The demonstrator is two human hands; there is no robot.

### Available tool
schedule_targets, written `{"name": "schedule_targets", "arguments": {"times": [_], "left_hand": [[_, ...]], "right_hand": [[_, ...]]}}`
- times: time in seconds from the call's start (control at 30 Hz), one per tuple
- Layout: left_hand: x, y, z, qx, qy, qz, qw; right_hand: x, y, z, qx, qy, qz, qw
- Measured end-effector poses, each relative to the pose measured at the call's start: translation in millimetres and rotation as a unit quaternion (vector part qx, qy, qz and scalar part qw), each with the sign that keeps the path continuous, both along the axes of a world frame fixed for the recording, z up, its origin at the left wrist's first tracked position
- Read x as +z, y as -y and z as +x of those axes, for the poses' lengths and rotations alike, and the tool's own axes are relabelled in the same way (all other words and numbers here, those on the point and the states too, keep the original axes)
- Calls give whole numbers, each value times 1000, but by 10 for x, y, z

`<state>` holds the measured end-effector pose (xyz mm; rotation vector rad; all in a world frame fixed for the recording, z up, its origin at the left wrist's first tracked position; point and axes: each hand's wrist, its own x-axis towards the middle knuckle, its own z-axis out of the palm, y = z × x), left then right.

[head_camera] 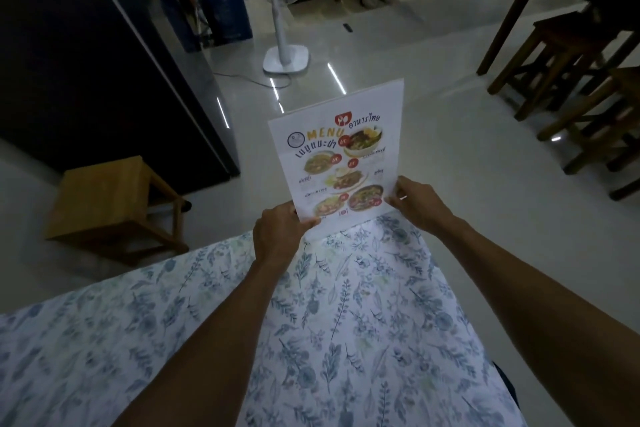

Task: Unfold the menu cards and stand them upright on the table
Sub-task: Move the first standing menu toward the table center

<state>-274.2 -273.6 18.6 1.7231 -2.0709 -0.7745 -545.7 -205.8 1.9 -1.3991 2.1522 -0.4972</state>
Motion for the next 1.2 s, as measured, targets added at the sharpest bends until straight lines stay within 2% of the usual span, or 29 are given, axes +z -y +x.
{"name": "schedule_targets", "arguments": {"times": [0.1,0.37,0.73,0.93,1.2], "left_hand": [[-44,-46,10,1,-8,7,1000],[6,-171,181,-1,66,-7,998],[521,-768,631,-2,86,-26,996],[664,-1448,1394,22,93,-49,994],[809,-2363,2838,67,116,-58,989]], "right_hand": [[-2,1,26,-11,0,6,1000],[113,-210,146,-107,38,17,993],[578,-928,794,-76,37,-2,996],[857,-1360,1444,-56,23,-13,998],[1128,-1842,2882,5,25,-33,999]]}}
